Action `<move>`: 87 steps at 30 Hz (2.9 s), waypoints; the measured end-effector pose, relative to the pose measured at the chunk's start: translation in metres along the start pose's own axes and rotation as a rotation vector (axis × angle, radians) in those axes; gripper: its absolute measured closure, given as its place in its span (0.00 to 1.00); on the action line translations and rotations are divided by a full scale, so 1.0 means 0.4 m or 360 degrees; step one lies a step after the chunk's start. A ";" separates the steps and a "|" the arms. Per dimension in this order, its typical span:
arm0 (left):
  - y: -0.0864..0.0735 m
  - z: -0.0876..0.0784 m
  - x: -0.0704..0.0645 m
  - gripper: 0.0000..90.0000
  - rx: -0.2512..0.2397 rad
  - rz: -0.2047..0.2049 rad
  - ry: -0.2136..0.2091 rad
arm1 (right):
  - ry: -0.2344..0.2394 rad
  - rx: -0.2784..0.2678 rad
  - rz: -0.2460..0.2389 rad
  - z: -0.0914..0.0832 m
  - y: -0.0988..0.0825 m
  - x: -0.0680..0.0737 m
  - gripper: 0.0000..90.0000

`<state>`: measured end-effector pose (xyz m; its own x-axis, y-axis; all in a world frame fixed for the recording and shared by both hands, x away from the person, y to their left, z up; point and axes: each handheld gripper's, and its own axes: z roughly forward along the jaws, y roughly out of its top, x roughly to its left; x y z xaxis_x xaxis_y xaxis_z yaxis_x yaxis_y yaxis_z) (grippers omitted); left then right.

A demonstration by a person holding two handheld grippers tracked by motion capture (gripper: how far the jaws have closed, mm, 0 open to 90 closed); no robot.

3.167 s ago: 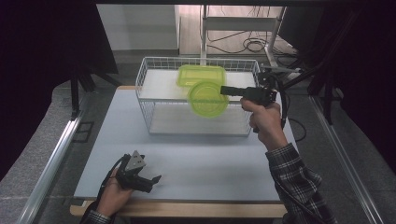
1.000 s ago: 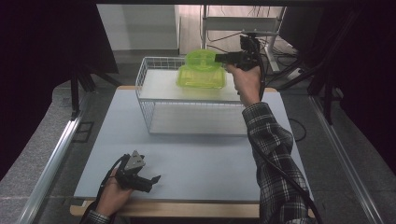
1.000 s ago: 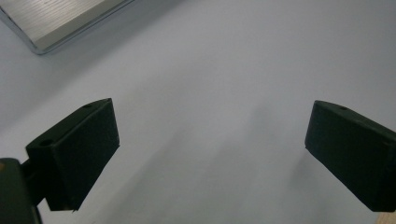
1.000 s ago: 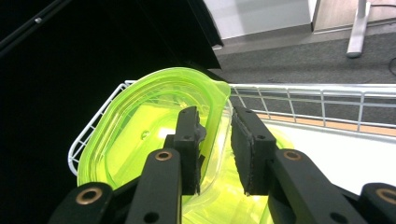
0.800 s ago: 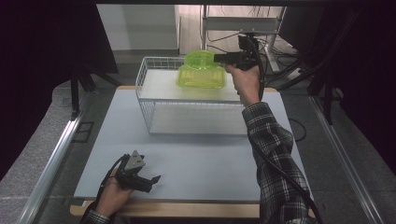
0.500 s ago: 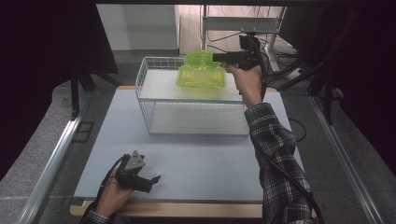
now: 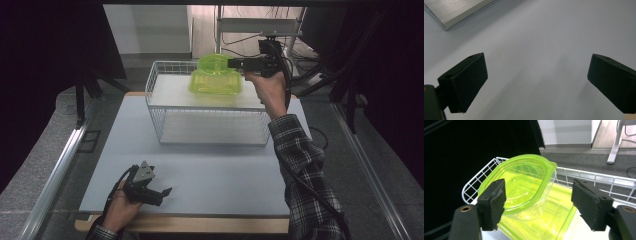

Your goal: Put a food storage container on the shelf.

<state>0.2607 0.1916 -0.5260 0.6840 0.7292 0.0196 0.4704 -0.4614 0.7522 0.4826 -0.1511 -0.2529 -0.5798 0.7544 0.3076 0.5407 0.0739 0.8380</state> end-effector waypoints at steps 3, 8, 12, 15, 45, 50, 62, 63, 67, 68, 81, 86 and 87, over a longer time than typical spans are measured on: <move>0.001 -0.004 0.002 0.03 -0.0017 -0.0023 -0.0017 | 0.0005 -0.0004 -0.0058 -0.009 -0.009 0.005 0.23; 0.002 -0.007 0.004 0.03 -0.0039 -0.0036 -0.0031 | 0.0010 -0.0005 -0.0111 -0.015 -0.020 0.010 0.19; 0.002 -0.009 0.005 0.03 -0.0063 -0.0059 -0.0044 | 0.0022 0.0001 -0.0133 -0.020 -0.030 0.012 0.16; 0.002 -0.012 0.009 0.03 -0.0085 -0.0082 -0.0055 | 0.0043 0.0008 -0.0143 -0.024 -0.040 0.014 0.14; -0.001 -0.011 0.010 0.02 -0.0116 -0.0098 -0.0056 | 0.0074 0.0089 -0.0294 -0.044 -0.125 0.005 0.05; 0.000 -0.010 0.007 0.02 -0.0105 -0.0089 -0.0061 | 0.0072 0.0116 -0.0337 -0.047 -0.140 0.012 0.03; 0.001 -0.009 0.004 0.02 -0.0099 -0.0087 -0.0072 | 0.0074 0.0129 -0.0416 -0.064 -0.190 0.024 0.00; 0.000 -0.008 0.004 0.02 -0.0098 -0.0084 -0.0069 | 0.0072 0.0128 -0.0427 -0.065 -0.200 0.027 0.00; 0.000 -0.008 0.004 0.02 -0.0099 -0.0080 -0.0065 | 0.0074 0.0137 -0.0450 -0.066 -0.220 0.033 0.00; 0.000 -0.008 0.004 0.02 -0.0098 -0.0078 -0.0064 | 0.0074 0.0137 -0.0450 -0.066 -0.220 0.033 0.00; -0.001 -0.006 0.003 0.02 -0.0090 -0.0052 -0.0058 | 0.0120 0.0163 -0.0482 -0.067 -0.306 0.047 0.00; -0.001 -0.005 0.002 0.02 -0.0090 -0.0047 -0.0056 | 0.0119 0.0171 -0.0486 -0.069 -0.331 0.045 0.00; -0.001 -0.005 0.002 0.02 -0.0090 -0.0047 -0.0055 | 0.0121 0.0174 -0.0484 -0.070 -0.344 0.044 0.00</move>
<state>0.2599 0.1935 -0.5249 0.6897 0.7236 -0.0253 0.4591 -0.4100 0.7881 0.3810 -0.1665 -0.3500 -0.7663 0.6365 0.0871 0.3958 0.3610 0.8444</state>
